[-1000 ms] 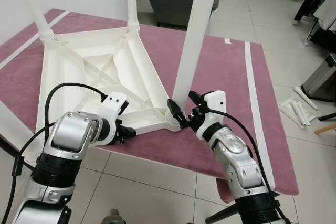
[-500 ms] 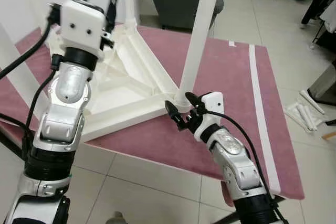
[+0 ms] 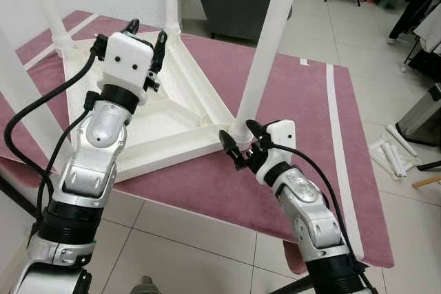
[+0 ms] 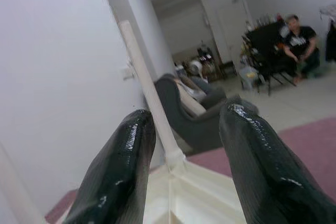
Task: Building children table
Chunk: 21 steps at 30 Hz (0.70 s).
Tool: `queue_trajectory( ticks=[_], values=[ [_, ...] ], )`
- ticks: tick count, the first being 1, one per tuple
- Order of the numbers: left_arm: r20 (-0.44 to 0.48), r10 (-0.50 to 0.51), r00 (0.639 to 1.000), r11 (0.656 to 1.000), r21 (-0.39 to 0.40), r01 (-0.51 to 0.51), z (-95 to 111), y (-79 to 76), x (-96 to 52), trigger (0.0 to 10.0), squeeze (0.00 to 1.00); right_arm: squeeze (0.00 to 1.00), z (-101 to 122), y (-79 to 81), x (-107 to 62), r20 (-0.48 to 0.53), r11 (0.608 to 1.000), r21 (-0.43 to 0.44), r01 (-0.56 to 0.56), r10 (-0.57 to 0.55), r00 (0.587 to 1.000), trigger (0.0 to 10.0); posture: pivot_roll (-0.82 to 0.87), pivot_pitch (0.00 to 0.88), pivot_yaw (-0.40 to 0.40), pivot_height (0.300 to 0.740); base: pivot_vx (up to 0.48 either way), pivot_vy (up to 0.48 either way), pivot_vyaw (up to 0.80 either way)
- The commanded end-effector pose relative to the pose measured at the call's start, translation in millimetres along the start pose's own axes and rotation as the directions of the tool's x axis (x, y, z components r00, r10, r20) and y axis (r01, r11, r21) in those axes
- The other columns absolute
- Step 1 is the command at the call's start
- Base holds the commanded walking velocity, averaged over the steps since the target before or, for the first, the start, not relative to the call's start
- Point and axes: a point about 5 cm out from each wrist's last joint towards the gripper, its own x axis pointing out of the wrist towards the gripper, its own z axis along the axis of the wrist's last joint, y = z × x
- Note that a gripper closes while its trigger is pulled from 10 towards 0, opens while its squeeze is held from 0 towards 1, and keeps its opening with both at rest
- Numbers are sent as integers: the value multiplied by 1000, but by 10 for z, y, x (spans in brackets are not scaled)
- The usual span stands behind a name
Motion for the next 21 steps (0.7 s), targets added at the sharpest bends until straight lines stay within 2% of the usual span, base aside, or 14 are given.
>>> queue_trajectory(
  ticks=[1,4,5,8,11,13,14,16,17,19,20,21],
  values=[
    [-105,-422,901,907,-62,417,-227,-315,-140,10000,0,0,-17,-10,-29,-6,1000,1,12,-12,1000,10000,173,0,-43,740,0,0,0],
    [-163,-477,864,878,-126,461,-351,-446,-305,10000,0,0,-33,9,-81,-11,1000,3,16,-16,1000,10000,172,0,-47,740,0,0,0],
    [-163,-477,864,878,-126,461,-351,-446,-305,10000,0,0,-33,9,-81,-11,1000,3,16,-16,1000,10000,172,0,-47,740,0,0,0],
    [-206,-501,840,864,-177,472,-433,-527,-439,10000,0,0,-69,40,-163,-17,1000,10,23,-23,1000,10000,171,0,-49,740,0,0,0],
    [-218,-508,833,859,-192,474,-455,-548,-478,10000,0,0,-80,49,-189,-19,1000,13,27,-27,999,10000,171,0,-49,740,0,0,0],
    [-251,-533,808,845,-216,490,-498,-586,-586,10000,0,0,-109,46,-270,-15,998,3,65,-65,998,10000,168,0,-54,740,0,0,0],
    [-251,-533,808,845,-216,490,-498,-586,-586,10000,0,0,-109,46,-270,-15,998,3,65,-65,998,10000,168,0,-54,740,0,0,0],
    [-269,-595,758,804,-205,558,-516,-631,-698,10000,0,0,-141,2,-347,-11,991,5,133,-133,991,10000,167,0,-56,740,0,0,0],
    [-269,-595,758,804,-205,558,-516,-631,-698,10000,0,0,-141,2,-347,-11,991,5,133,-133,991,10000,167,0,-56,740,0,0,0],
    [-317,-679,662,730,-200,653,-579,-693,-790,10000,0,0,-198,-81,-374,-26,981,-7,194,-194,981,10000,166,0,-51,740,0,0,0],
    [-336,-703,627,705,-208,678,-607,-715,-811,10000,0,0,-216,-111,-375,-31,978,-15,209,-210,977,10000,166,0,-51,740,0,0,0],
    [-348,-715,607,691,-214,691,-624,-727,-822,10000,0,0,-227,-127,-375,-33,976,-19,217,-218,975,10000,166,0,-51,740,0,0,0]
  ],
)
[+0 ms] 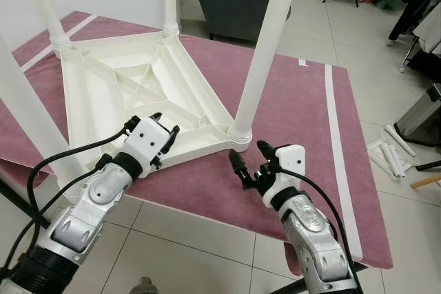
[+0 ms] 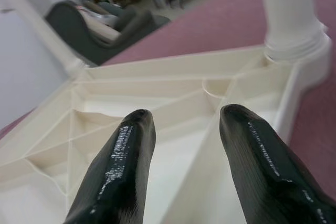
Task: Building children table
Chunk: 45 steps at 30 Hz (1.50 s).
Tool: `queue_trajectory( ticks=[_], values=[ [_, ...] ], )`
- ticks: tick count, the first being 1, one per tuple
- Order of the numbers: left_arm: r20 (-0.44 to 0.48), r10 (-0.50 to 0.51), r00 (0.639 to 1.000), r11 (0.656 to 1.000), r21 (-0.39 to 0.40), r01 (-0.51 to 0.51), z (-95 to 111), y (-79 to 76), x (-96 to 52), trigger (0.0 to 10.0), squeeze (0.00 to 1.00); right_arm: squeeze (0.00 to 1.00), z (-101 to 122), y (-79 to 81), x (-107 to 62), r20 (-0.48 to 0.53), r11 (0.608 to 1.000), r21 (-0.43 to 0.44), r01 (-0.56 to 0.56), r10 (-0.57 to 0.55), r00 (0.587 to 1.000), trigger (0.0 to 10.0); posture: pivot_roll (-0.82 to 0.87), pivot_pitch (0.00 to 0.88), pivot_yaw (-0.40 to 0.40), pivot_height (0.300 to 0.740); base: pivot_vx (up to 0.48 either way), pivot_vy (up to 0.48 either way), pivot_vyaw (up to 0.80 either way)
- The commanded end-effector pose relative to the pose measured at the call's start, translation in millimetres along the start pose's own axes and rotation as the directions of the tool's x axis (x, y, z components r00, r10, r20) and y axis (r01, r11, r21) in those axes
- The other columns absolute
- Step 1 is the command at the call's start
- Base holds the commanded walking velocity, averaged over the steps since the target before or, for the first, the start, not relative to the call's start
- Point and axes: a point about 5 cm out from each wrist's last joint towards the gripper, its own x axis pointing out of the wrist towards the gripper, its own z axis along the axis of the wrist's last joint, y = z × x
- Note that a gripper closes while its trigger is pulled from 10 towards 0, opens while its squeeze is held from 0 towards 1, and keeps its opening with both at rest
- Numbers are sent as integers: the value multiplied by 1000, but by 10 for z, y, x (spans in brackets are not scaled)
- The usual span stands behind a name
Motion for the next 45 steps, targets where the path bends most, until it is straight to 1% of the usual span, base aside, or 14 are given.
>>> queue_trajectory(
  ticks=[1,3,8,10,15,20,22,29,32,35,39,41,44,45],
  values=[
    [-116,-384,916,923,-67,378,-117,-230,-16,10000,0,0,-33,-60,0,-7,999,-14,35,-35,999,10000,166,0,-51,740,0,0,0],
    [-156,-472,868,882,-78,465,-152,-327,114,10000,0,0,-37,-75,38,-10,999,-15,39,-39,999,10000,167,0,-50,740,0,0,0],
    [-182,-493,851,870,-85,486,-185,-355,247,10000,0,0,-56,-64,49,-17,999,-17,39,-39,999,10000,167,0,-51,740,0,0,0],
    [-199,-529,825,848,-103,519,-211,-306,374,10000,0,0,-96,-51,20,-29,999,-12,40,-41,999,10000,161,0,-45,740,0,0,0],
    [-210,-540,815,842,-114,528,-224,-256,448,10000,0,0,-105,-45,14,-31,999,-11,43,-44,999,10000,156,0,-39,740,0,0,0],
    [-274,-600,752,797,-126,590,-342,-157,577,10000,0,0,-105,-39,15,-25,998,-7,56,-56,998,10000,144,0,-24,740,0,0,0],
    [-270,-612,743,788,-134,600,-342,-160,592,10000,0,0,-105,-39,11,-24,998,-7,58,-58,998,10000,144,0,-24,740,0,0,0],
    [-159,-700,696,714,-173,679,-203,-250,617,10000,0,0,-112,-62,-26,-24,996,-7,90,-90,996,10000,122,0,-1,740,0,0,0],
    [-75,-720,690,690,-182,701,-72,-274,631,10000,0,0,-105,-59,-21,-21,996,-7,91,-92,996,10000,119,0,1,740,0,0,0],
    [-71,-721,689,690,-173,703,-52,-266,649,10000,0,0,-104,-60,-17,-20,996,-7,92,-93,995,10000,122,0,0,740,0,0,0],
    [-136,-703,698,711,-153,686,-138,-252,710,10000,0,0,-102,-58,-1,-19,996,-7,91,-92,996,10000,128,0,-4,740,0,0,0],
    [-202,-671,713,741,-143,656,-241,-260,751,10000,0,0,-94,-47,20,-15,996,-6,85,-85,996,10000,132,0,-7,740,0,0,0],
    [-212,-651,729,758,-142,636,-260,-263,774,10000,0,0,-88,-42,31,-13,997,-6,82,-82,997,10000,126,0,-4,740,0,0,0],
    [-195,-634,748,773,-146,617,-243,-250,787,10000,0,0,-83,-38,34,-10,997,-7,82,-82,997,10000,123,0,-1,740,0,0,0]
  ],
)
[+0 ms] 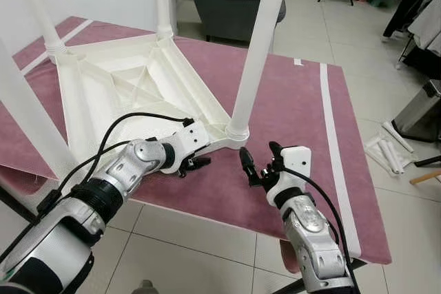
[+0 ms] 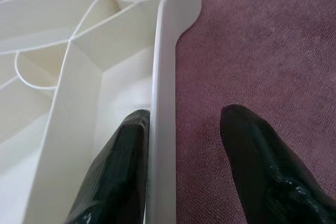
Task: Building children table
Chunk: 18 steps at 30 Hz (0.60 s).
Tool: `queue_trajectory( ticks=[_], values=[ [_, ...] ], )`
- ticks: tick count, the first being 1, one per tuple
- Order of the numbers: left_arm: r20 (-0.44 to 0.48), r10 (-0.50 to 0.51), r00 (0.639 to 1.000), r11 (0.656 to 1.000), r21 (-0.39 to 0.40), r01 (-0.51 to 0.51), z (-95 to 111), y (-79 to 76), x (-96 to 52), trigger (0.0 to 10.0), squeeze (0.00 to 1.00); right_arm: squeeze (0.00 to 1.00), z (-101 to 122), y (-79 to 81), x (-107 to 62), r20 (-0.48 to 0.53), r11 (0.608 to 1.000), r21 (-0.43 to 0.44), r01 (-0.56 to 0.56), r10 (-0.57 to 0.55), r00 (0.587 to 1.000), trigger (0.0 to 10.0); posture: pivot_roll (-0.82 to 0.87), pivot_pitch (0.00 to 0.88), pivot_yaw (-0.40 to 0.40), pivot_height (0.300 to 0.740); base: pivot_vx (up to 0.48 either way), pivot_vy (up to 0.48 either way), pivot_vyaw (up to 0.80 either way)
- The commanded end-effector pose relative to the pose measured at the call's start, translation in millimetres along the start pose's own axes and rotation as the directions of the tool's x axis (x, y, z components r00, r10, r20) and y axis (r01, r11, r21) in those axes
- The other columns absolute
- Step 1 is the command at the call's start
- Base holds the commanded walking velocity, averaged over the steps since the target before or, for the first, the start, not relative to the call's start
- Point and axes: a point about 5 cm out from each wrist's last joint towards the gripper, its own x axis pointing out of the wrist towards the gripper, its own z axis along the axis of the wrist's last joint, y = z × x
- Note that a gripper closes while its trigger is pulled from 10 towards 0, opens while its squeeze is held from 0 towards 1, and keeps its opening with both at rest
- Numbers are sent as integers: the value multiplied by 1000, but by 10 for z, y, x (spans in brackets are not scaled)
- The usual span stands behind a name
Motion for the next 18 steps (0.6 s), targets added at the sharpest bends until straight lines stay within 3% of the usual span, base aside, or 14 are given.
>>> queue_trajectory(
  ticks=[1,5,9,10,14,16,18],
  values=[
    [38,-126,991,992,-8,126,66,-43,-5,10000,0,0,-13,-6,7,0,1000,-1,7,-7,1000,10000,122,0,1,740,0,0,0],
    [259,-6,966,997,-72,25,285,48,-185,10000,0,0,19,-16,-15,15,1000,-2,23,-23,1000,10000,110,0,5,740,0,0,0],
    [342,79,936,993,-109,-44,353,54,-321,10000,0,0,45,6,-34,26,1000,-11,22,-22,999,10000,106,0,4,740,0,0,0],
    [394,163,905,983,-146,-113,374,34,-451,10000,0,0,66,54,-54,36,1000,-23,13,-12,999,10000,106,0,1,740,0,0,0],
    [406,244,881,967,-170,-190,340,-32,-529,10000,0,0,52,93,-73,35,1000,-25,14,-13,999,10000,115,0,-7,740,0,0,0],
    [401,312,862,945,-222,-239,284,-139,-549,10000,0,0,16,77,-82,29,998,-28,58,-57,998,10000,123,0,-21,740,0,0,0],
    [353,455,817,882,-306,-359,185,-199,-573,10000,0,0,-14,24,-79,16,995,-7,99,-99,995,10000,126,0,-35,740,0,0,0]
  ],
)
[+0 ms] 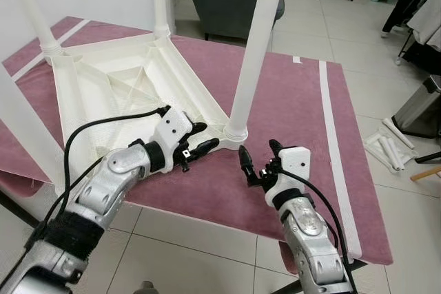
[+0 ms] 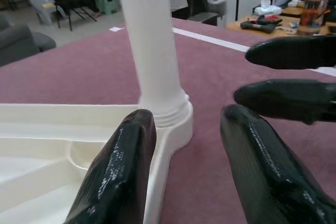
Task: Building children table
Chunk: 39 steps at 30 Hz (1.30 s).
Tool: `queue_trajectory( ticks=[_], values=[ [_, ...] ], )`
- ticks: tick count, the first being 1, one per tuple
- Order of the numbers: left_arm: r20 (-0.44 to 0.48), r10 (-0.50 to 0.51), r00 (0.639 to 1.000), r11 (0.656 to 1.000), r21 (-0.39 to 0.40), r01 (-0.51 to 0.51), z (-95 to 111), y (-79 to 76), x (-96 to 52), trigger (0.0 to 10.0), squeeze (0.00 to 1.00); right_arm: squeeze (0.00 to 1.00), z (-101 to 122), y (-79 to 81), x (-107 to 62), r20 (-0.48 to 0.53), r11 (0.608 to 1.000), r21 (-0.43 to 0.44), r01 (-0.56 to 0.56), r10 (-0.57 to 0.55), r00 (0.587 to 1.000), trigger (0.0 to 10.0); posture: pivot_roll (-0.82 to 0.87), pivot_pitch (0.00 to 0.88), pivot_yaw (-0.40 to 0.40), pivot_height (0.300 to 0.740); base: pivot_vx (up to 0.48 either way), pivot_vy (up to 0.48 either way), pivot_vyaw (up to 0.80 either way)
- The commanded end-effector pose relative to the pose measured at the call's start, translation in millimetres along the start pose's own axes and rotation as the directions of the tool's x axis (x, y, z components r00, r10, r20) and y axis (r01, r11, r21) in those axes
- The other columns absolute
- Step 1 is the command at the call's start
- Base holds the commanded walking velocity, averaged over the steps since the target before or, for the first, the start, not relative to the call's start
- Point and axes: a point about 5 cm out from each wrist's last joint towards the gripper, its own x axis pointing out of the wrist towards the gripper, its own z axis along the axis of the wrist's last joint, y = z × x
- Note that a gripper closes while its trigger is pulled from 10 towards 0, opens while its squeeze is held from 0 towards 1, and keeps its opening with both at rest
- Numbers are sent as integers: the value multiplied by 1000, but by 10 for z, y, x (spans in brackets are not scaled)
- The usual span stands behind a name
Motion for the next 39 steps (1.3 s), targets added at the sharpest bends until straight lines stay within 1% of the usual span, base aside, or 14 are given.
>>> queue_trajectory(
  ticks=[1,2,3,5,8,10,11,14,17,23,24,30,35,39],
  values=[
    [-19,301,954,954,0,-301,-44,100,-57,10000,0,0,-38,-49,-8,-11,999,2,36,-36,999,10000,126,0,-35,740,0,0,0],
    [-36,379,925,925,-3,-379,-101,111,-111,10000,0,0,-37,-75,6,-13,999,6,41,-41,999,10000,126,0,-35,740,0,0,0],
    [-36,379,925,925,-3,-379,-101,111,-111,10000,0,0,-37,-75,6,-13,999,6,41,-41,999,10000,126,0,-35,740,0,0,0],
    [-56,465,883,885,36,-464,-189,122,-232,10000,0,0,0,-141,41,-3,999,-8,44,-44,999,10000,124,0,-41,740,0,0,0],
    [-61,587,808,810,37,-586,-231,188,-361,10000,0,0,46,-347,66,11,995,-58,84,-84,996,10000,130,0,-64,740,0,0,0],
    [-61,587,808,810,37,-586,-231,188,-361,10000,0,0,46,-347,66,11,995,-58,84,-84,996,10000,130,0,-64,740,0,0,0],
    [-57,631,774,776,36,-630,-255,239,-349,10000,0,0,3,-415,42,-7,993,-80,89,-90,996,10000,132,0,-77,740,0,0,0],
    [-43,655,755,756,32,-654,-241,259,-291,10000,0,0,-42,-383,11,-20,993,-87,79,-81,997,10000,131,0,-81,740,0,0,0],
    [-30,659,752,752,30,-658,-215,258,-235,10000,0,0,-58,-321,5,-21,994,-86,66,-68,997,10000,126,0,-79,740,0,0,0],
    [-14,636,771,771,61,-634,-182,266,-167,10000,0,0,-57,-229,63,-13,996,-80,37,-38,999,10000,123,0,-68,740,0,0,0],
    [-16,632,775,773,78,-629,-185,297,-174,10000,0,0,-61,-205,92,-15,997,-75,4,-5,1000,10000,125,0,-64,740,0,0,0],
    [-22,634,773,771,100,-629,-198,344,-202,10000,0,0,-68,-183,98,-16,997,-78,-27,26,1000,10000,128,0,-61,740,0,0,0],
    [-31,660,750,748,110,-654,-212,434,-271,10000,0,0,-53,-170,115,-9,997,-75,-32,32,999,10000,136,0,-73,740,0,0,0],
    [-25,665,746,744,111,-659,-198,446,-267,10000,0,0,-45,-167,126,-7,996,-75,-37,37,999,10000,139,0,-78,740,0,0,0]
  ],
)
